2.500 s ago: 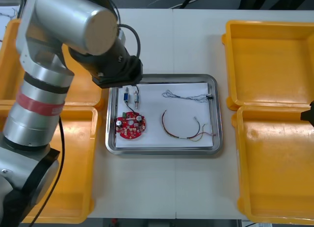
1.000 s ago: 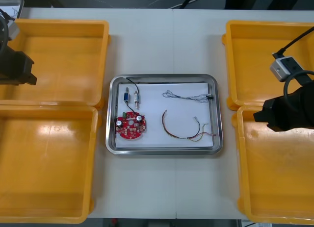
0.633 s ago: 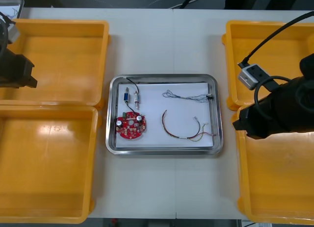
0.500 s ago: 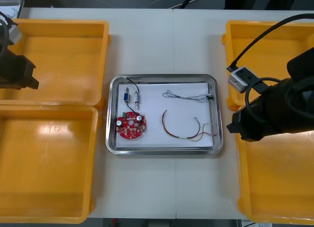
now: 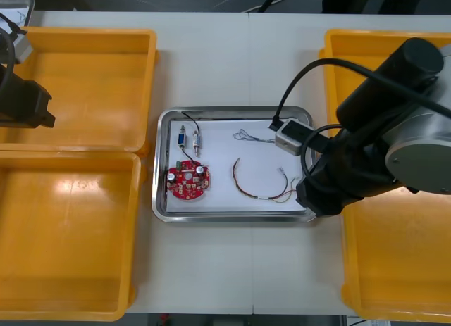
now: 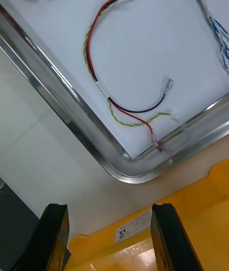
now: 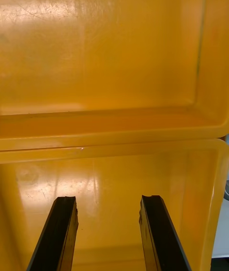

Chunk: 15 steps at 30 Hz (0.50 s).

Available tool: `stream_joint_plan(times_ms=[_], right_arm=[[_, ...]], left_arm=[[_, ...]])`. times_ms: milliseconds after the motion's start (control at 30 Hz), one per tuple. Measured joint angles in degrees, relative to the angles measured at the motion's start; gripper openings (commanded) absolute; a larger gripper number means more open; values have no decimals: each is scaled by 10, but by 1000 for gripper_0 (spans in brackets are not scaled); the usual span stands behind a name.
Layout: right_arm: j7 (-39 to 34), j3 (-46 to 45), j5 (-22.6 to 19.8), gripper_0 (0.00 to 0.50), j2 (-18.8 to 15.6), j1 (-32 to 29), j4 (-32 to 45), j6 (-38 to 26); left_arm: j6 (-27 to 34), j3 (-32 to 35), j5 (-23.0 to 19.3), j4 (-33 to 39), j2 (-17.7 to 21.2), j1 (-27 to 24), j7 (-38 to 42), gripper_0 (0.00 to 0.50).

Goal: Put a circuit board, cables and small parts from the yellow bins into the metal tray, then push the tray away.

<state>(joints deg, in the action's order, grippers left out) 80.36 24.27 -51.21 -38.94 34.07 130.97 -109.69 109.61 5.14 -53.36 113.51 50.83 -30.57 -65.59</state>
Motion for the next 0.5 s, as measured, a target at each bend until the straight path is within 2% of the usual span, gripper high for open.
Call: stream_joint_plan(times_ms=[267,500], right_arm=[[4,115,24,500,-1,51,-17,59],[5,208,66,500,0,91,-23,98]], left_arm=[[0,0,10,0,0,0,0,386],[0,0,11,0,0,1,0,383]])
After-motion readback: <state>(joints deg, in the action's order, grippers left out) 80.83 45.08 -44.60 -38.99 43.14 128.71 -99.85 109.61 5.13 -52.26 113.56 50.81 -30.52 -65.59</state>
